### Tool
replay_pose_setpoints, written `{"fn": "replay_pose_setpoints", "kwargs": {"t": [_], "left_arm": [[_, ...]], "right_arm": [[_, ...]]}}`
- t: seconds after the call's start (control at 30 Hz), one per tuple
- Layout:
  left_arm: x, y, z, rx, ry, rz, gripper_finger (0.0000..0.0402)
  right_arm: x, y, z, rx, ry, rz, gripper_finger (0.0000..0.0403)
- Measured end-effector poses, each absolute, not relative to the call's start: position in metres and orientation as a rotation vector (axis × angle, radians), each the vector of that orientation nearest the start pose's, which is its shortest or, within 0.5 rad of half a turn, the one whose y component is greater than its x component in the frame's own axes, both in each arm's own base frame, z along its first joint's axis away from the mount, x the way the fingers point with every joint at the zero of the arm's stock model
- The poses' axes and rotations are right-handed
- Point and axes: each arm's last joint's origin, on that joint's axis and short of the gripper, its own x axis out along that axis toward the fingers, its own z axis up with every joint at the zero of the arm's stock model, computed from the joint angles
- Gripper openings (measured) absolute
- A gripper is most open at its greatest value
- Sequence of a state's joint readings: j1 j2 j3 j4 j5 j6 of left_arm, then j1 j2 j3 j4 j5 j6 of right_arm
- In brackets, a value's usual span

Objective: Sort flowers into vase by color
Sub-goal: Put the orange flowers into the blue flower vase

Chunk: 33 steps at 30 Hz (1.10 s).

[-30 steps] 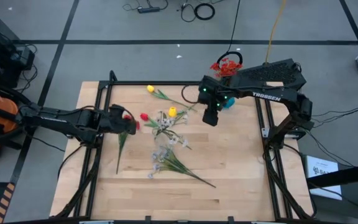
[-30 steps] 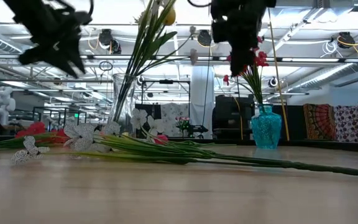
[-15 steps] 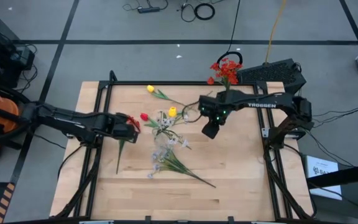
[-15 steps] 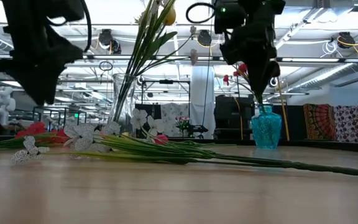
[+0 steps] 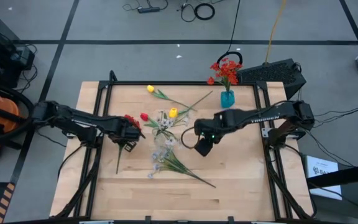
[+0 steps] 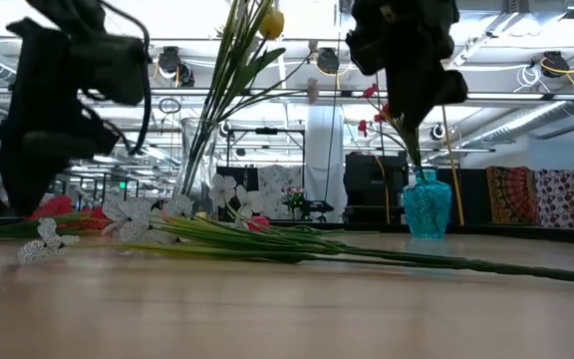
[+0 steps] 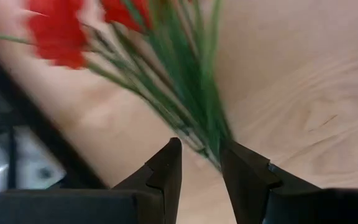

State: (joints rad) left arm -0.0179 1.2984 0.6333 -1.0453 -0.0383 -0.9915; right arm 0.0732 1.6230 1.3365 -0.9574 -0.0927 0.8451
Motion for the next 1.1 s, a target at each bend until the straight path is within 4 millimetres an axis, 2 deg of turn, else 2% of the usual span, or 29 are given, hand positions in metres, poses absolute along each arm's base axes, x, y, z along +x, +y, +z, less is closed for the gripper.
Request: {"fn": "replay_pose_setpoints", "kwargs": {"t": [0.2,0.33,0.43,0.57,0.67,0.77,0.9,1.1], "left_arm": [[0.157,0.002,0.132,-0.791,1.566,0.818,0.0116],[0.156,0.005,0.127,-0.827,1.551,0.807,0.0113],[0.159,0.006,0.129,-0.834,1.543,0.805,0.0087],[0.165,0.007,0.132,-0.834,1.504,0.797,0.0018],[0.168,0.008,0.135,-0.813,1.487,0.791,0.0012],[0.172,0.01,0.143,-0.751,1.475,0.826,0.0006],[0.183,0.016,0.166,-0.706,1.366,0.825,0.0004],[0.185,0.04,0.22,-0.647,1.208,0.878,0.0002]], "right_arm": [[0.317,0.05,0.265,0.758,1.175,-0.408,0.0153],[0.315,0.061,0.266,0.769,1.168,-0.42,0.0153],[0.314,0.069,0.266,0.758,1.16,-0.431,0.0153],[0.311,0.08,0.266,0.743,1.162,-0.425,0.0153],[0.308,0.09,0.265,0.728,1.168,-0.411,0.0152],[0.304,0.098,0.265,0.724,1.175,-0.427,0.0145],[0.3,0.107,0.264,0.703,1.19,-0.419,0.0128],[0.294,0.112,0.263,0.663,1.232,-0.417,0.0103]]}}
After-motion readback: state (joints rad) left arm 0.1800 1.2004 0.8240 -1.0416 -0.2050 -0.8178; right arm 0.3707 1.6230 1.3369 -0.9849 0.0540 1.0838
